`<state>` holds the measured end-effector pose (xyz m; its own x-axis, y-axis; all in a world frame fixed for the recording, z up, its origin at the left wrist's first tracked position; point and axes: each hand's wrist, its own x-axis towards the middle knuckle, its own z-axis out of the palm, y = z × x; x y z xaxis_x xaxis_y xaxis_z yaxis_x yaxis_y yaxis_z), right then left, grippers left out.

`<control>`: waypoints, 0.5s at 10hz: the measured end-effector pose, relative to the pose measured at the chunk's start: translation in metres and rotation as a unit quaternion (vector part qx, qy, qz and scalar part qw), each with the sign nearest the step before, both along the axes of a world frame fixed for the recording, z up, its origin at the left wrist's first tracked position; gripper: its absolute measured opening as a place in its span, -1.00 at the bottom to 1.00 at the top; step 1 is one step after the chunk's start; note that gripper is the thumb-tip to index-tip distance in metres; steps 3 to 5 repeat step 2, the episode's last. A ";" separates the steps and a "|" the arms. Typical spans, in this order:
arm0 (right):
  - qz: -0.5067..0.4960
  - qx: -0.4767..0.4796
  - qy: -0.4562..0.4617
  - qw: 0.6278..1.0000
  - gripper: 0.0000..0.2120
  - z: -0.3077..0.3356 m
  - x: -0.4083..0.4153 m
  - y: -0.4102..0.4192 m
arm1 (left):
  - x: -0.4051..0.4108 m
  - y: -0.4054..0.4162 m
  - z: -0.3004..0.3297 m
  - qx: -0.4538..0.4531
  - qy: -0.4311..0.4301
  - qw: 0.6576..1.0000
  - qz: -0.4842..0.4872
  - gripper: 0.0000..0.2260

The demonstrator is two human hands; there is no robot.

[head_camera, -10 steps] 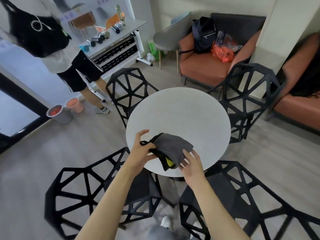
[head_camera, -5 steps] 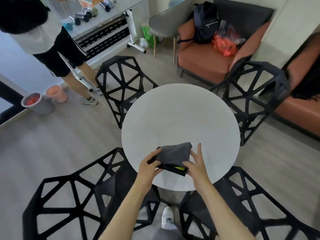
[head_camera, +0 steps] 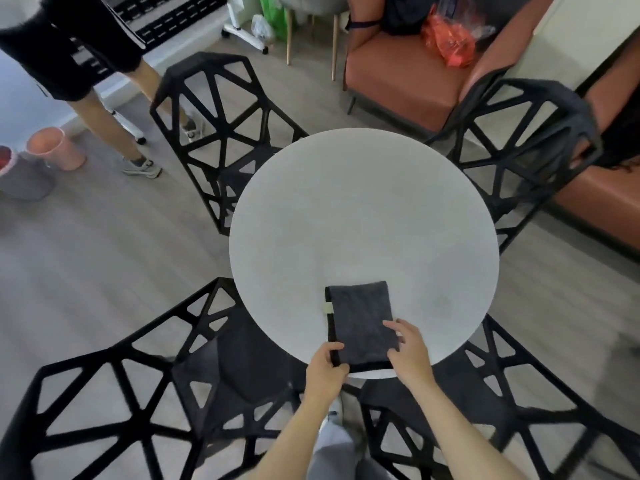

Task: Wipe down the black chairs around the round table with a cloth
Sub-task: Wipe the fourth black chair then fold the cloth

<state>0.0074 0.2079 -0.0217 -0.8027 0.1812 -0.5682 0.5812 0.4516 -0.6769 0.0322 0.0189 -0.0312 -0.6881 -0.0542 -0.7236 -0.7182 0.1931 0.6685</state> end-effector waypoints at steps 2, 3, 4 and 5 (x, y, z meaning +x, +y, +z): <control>0.069 0.085 -0.009 0.994 -0.50 0.016 0.017 0.001 | 0.006 -0.016 0.019 -0.116 0.044 0.981 -0.149 -0.62; 0.069 0.085 -0.009 0.994 -0.50 0.016 0.017 0.001 | 0.006 -0.016 0.019 -0.116 0.044 0.981 -0.149 -0.62; 0.069 0.085 -0.009 0.994 -0.50 0.016 0.017 0.001 | 0.006 -0.016 0.019 -0.116 0.044 0.981 -0.149 -0.62; 0.069 0.085 -0.009 0.994 -0.50 0.016 0.017 0.001 | 0.006 -0.016 0.019 -0.116 0.044 0.981 -0.149 -0.62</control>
